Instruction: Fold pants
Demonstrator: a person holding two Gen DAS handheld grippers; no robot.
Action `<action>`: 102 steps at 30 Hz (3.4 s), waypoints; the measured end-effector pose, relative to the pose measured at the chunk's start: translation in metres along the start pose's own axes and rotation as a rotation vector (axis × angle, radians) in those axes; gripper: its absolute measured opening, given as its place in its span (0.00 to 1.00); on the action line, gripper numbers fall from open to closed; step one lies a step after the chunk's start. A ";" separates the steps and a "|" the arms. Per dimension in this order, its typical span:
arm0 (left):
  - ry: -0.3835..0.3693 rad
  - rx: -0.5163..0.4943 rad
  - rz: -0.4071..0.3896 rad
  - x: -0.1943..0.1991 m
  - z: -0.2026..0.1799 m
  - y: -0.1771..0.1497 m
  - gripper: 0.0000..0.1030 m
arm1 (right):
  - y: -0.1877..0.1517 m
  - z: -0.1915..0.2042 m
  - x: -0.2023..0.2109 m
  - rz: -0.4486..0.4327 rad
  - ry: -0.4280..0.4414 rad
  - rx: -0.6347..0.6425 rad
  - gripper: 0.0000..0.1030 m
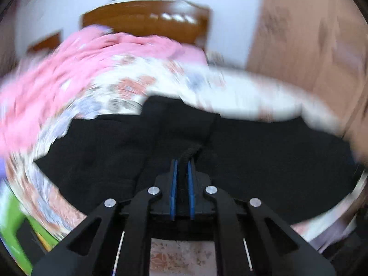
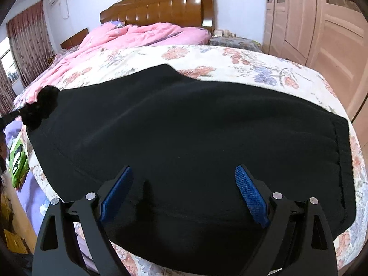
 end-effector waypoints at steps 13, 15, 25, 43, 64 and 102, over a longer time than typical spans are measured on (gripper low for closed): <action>0.209 0.652 -0.217 0.043 0.223 0.024 0.91 | 0.001 -0.005 -0.002 0.005 -0.004 -0.025 0.84; 0.190 0.683 -0.228 0.050 0.225 0.015 0.91 | 0.002 -0.006 -0.001 0.004 -0.007 -0.028 0.84; 0.098 0.465 -0.105 0.022 0.143 -0.011 0.63 | -0.002 0.008 -0.005 0.020 0.006 0.000 0.84; 0.110 0.444 -0.049 0.014 0.149 -0.012 0.19 | -0.018 -0.011 -0.016 0.051 -0.024 -0.026 0.85; 0.218 -0.160 0.172 -0.060 -0.033 -0.045 0.96 | -0.002 0.117 -0.070 0.175 0.153 0.296 0.90; -0.132 -0.472 0.252 -0.218 -0.305 -0.044 0.99 | 0.004 -0.049 -0.086 0.312 0.094 0.326 0.95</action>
Point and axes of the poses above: each gripper's, at about its wrist camera, not at the fingertips, and x roughly against the way its jaws point, z to its left, y to its top, the point moved 8 cm from there along -x, roughly the way its jaws point, and after that the axes turned 8 degrees about -z, right-handed, at the moved point
